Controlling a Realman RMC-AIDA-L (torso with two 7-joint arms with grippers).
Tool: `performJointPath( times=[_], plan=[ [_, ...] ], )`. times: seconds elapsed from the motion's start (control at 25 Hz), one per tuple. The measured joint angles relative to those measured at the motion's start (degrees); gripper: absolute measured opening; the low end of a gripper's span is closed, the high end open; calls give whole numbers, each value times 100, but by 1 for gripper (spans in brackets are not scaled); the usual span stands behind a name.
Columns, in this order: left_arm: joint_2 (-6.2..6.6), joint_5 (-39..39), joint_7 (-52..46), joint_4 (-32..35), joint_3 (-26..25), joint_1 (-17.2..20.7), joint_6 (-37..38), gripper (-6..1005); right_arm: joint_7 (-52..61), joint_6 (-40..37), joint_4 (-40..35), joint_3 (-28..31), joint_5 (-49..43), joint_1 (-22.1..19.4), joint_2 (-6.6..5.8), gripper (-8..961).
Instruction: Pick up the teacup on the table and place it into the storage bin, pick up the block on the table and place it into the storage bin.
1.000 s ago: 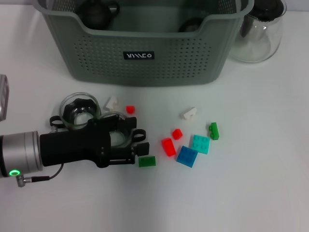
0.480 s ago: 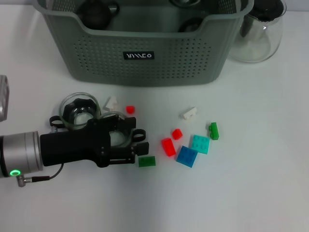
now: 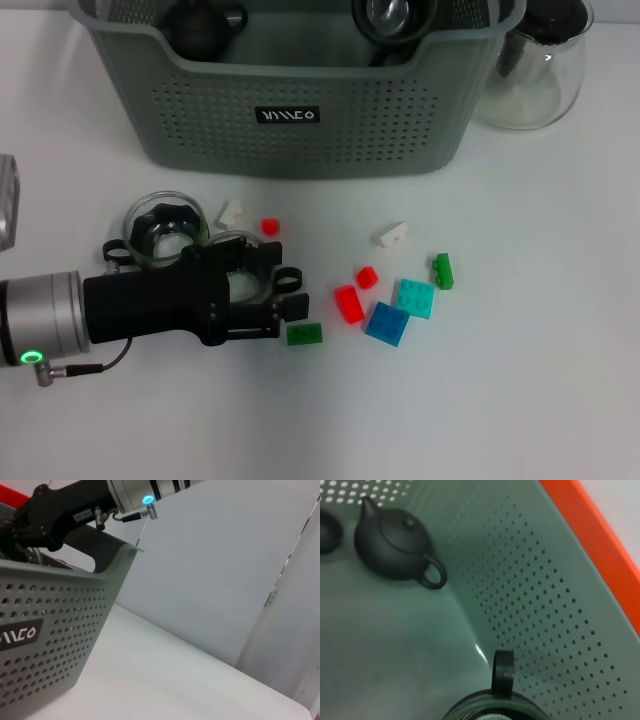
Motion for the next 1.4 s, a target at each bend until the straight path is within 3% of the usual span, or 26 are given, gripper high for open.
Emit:
performJointPath(
  times=[0.88, 1.4],
  plan=[
    [0, 8, 0, -10, 0, 11, -8, 858, 87, -180, 3, -223, 1, -71, -2, 160],
    [0, 27, 0, -10, 0, 11, -8, 858, 86, -529, -387, -241, -16, -152, -5, 280]
  ],
)
